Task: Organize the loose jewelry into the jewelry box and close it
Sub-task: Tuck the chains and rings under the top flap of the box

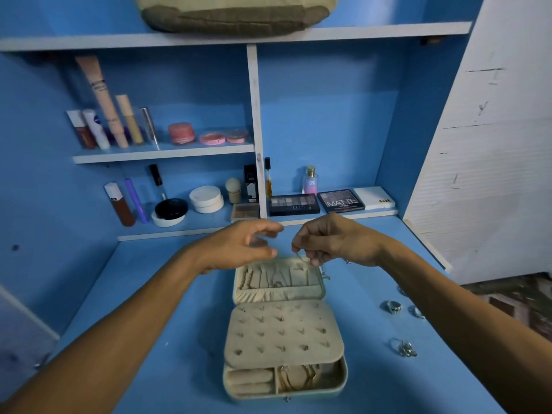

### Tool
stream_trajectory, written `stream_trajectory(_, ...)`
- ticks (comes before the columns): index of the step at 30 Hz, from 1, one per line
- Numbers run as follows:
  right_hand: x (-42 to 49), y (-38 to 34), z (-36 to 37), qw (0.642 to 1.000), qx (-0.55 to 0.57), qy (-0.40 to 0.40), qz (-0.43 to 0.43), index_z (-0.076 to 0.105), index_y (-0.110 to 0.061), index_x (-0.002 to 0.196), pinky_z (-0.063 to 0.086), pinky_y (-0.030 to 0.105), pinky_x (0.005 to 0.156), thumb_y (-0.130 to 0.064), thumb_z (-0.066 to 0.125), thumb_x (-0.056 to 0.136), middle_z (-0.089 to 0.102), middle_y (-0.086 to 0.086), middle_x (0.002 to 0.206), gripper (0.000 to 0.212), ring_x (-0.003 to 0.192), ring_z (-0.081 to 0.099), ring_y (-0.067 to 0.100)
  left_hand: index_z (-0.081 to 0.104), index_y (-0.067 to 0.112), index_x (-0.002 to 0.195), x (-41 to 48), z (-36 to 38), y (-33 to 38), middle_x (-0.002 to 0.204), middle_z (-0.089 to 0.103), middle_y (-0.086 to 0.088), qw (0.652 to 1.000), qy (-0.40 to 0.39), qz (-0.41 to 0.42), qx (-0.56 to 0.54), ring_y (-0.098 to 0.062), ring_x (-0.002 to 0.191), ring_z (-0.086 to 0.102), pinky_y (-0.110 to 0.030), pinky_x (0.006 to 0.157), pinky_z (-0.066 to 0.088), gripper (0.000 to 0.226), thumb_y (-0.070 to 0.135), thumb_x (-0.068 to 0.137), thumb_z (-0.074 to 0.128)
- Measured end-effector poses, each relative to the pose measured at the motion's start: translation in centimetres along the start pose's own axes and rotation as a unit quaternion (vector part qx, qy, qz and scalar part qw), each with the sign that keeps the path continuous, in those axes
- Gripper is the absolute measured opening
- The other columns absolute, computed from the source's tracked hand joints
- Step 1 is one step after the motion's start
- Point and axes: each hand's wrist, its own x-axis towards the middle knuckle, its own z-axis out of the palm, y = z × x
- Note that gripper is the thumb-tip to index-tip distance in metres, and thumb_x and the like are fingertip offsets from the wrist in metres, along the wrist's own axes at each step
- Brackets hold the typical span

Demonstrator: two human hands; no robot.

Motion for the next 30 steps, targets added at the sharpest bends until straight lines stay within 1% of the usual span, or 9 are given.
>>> stream_trajectory(4,0.5,-0.4,0.0,1.0,0.006,-0.001,-0.013,0.07,0.0,0.101,0.057,0.029,0.078,-0.023,0.059,0.099,0.06,-0.001,0.07,0.025,0.068,0.06,0.015,0.059,0.022,0.132,0.2,0.6,1.4,0.128,0.069,0.004,0.99,-0.018,0.042,-0.134,-0.004,0.122,0.062,-0.025,0.107,0.047,0.037,0.022,0.096,0.065)
stream_trajectory(8,0.8,0.0,-0.2,0.999,0.034,0.014,-0.002,0.072,-0.002,0.1,0.058,0.03,0.077,-0.021,0.06,0.099,0.061,0.002,0.071,0.022,0.068,0.062,0.016,0.069,0.016,0.123,0.4,1.0,1.1,0.106,0.077,-0.002,0.992,-0.007,0.039,-0.121,-0.013,0.11,0.069,-0.032,0.102,0.053,0.041,0.04,0.09,0.061)
stream_trajectory(10,0.8,0.3,-0.3,0.999,0.047,0.02,0.005,0.073,-0.004,0.103,0.058,0.028,0.077,-0.02,0.062,0.098,0.063,0.003,0.074,0.02,0.07,0.063,0.015,0.074,0.016,0.114,0.6,1.2,0.4,0.1,0.077,-0.004,0.992,0.012,0.031,-0.124,-0.015,0.104,0.071,-0.037,0.101,0.054,0.033,0.037,0.091,0.064)
stream_trajectory(15,1.0,1.7,-0.6,0.999,0.029,0.019,-0.003,0.072,-0.001,0.107,0.058,0.036,0.091,-0.006,0.065,0.096,0.071,0.012,0.09,0.014,0.083,0.069,0.021,0.074,0.015,0.106,0.7,1.2,-1.0,0.093,0.077,-0.002,0.985,0.065,0.001,-0.157,-0.01,0.091,0.071,-0.03,0.09,0.055,0.019,0.028,0.096,0.064)
stream_trajectory(18,1.1,2.4,-0.2,0.998,-0.028,0.055,-0.028,0.073,-0.003,0.1,0.058,0.029,0.083,0.002,0.063,0.093,0.074,0.01,0.084,0.013,0.078,0.068,0.019,0.074,0.015,0.103,0.7,1.6,-2.0,0.092,0.077,-0.002,0.982,0.087,-0.02,-0.168,-0.011,0.09,0.071,-0.031,0.091,0.055,0.019,0.029,0.096,0.064)
stream_trajectory(20,1.1,3.0,0.2,0.992,-0.083,0.086,-0.031,0.074,-0.01,0.096,0.058,0.032,0.079,0.003,0.062,0.092,0.075,0.005,0.081,0.018,0.075,0.069,0.022,0.074,0.013,0.101,0.8,2.3,-2.7,0.087,0.076,-0.001,0.984,0.087,-0.034,-0.15,-0.013,0.087,0.07,-0.032,0.09,0.056,0.019,0.029,0.097,0.065)
stream_trajectory(23,1.2,4.2,0.7,0.978,-0.164,0.122,-0.031,0.073,-0.024,0.092,0.06,0.037,0.081,-0.005,0.063,0.092,0.076,-0.001,0.08,0.021,0.078,0.072,0.018,0.074,0.008,0.095,1.0,3.1,-3.0,0.075,0.071,0.0,0.99,0.103,-0.045,-0.089,-0.011,0.075,0.068,-0.029,0.075,0.056,0.023,0.029,0.098,0.064)
stream_trajectory(26,1.1,4.7,1.2,0.957,-0.236,0.165,-0.041,0.072,-0.03,0.088,0.057,0.025,0.074,-0.01,0.065,0.091,0.074,-0.01,0.081,0.021,0.076,0.069,0.007,0.071,0.013,0.08,1.6,4.0,-2.9,0.068,0.068,0.002,0.988,0.14,-0.052,0.032,-0.009,0.065,0.063,-0.025,0.059,0.049,0.029,0.033,0.099,0.063)
stream_trajectory(30,1.2,5.2,1.8,0.927,-0.302,0.217,-0.055,0.075,-0.02,0.089,0.043,0.007,0.063,-0.012,0.07,0.088,0.066,-0.012,0.077,0.01,0.068,0.058,-0.001,0.068,0.0,0.077,2.8,5.0,-3.1,0.069,0.068,-0.012,0.975,0.176,-0.072,0.118,-0.018,0.063,0.061,-0.034,0.059,0.049,0.041,0.037,0.096,0.063)
